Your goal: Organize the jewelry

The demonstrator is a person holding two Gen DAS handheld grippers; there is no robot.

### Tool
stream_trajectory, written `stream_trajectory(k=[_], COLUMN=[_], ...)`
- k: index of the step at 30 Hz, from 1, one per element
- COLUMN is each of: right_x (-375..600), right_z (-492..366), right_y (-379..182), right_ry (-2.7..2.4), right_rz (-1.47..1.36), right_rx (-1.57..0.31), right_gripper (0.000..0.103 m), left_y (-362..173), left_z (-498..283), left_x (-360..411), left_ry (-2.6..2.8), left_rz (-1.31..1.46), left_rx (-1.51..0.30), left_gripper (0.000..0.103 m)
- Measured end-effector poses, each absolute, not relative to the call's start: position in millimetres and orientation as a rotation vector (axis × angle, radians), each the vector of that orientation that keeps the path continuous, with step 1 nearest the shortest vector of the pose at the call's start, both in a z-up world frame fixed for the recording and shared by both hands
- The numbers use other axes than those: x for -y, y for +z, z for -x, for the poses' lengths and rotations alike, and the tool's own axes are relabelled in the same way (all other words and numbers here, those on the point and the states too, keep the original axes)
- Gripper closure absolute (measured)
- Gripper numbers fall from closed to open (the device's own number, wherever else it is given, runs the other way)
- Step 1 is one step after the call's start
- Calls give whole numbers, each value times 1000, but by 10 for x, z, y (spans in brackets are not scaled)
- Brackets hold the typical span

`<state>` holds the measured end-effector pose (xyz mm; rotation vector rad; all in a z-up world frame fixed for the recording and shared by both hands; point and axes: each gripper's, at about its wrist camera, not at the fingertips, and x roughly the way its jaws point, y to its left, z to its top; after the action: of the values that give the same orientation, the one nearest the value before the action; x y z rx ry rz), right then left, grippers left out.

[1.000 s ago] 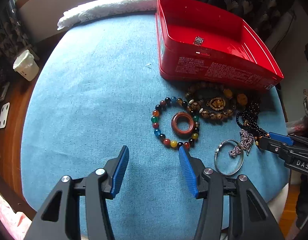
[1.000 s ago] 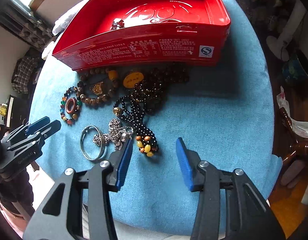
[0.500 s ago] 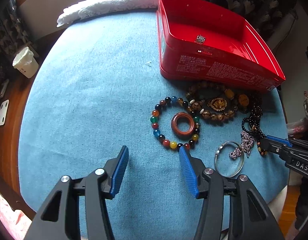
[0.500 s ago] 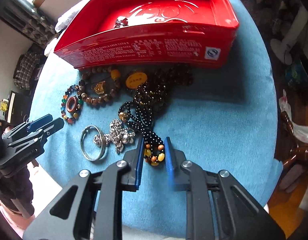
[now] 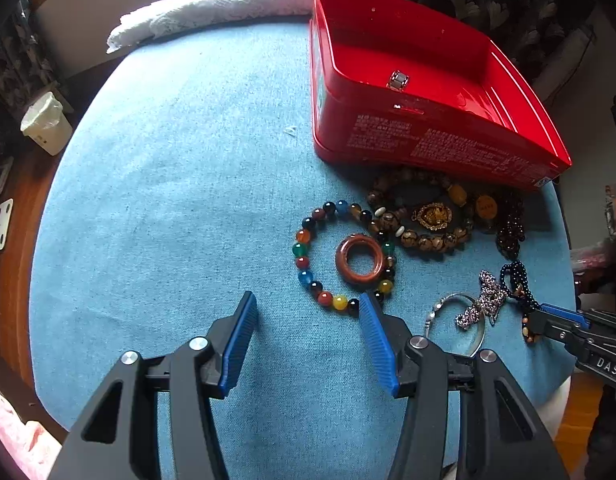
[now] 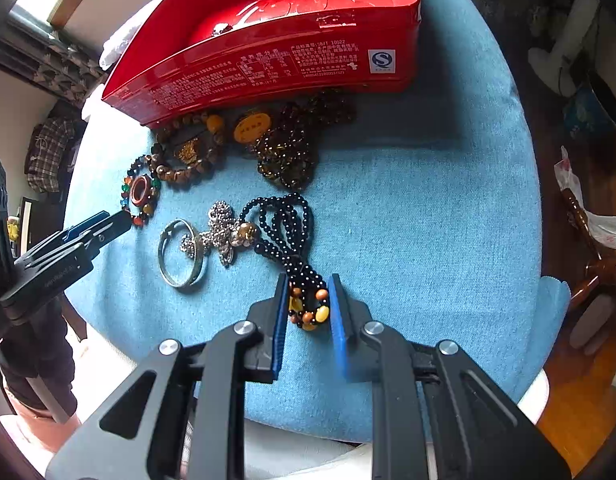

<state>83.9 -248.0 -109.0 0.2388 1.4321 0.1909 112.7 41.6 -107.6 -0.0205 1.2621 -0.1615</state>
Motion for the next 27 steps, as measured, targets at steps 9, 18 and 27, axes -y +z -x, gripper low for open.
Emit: stream_trajectory(k=[9, 18, 27], right_x=[2455, 2425, 2443], right_z=[-864, -877, -877], right_y=[-1092, -1101, -1106], right_ry=[191, 188, 193], right_rz=[-230, -230, -242], right_rx=[-1435, -1437, -1436], right_gripper=[82, 82, 81], left_y=[-1102, -951, -1029], left_z=[-1195, -1187, -1327], left_x=[-411, -249, -13], left_ry=[-158, -221, -249], left_rz=[31, 47, 16], left_rx=[-1264, -1242, -1250], left_gripper=[51, 67, 80])
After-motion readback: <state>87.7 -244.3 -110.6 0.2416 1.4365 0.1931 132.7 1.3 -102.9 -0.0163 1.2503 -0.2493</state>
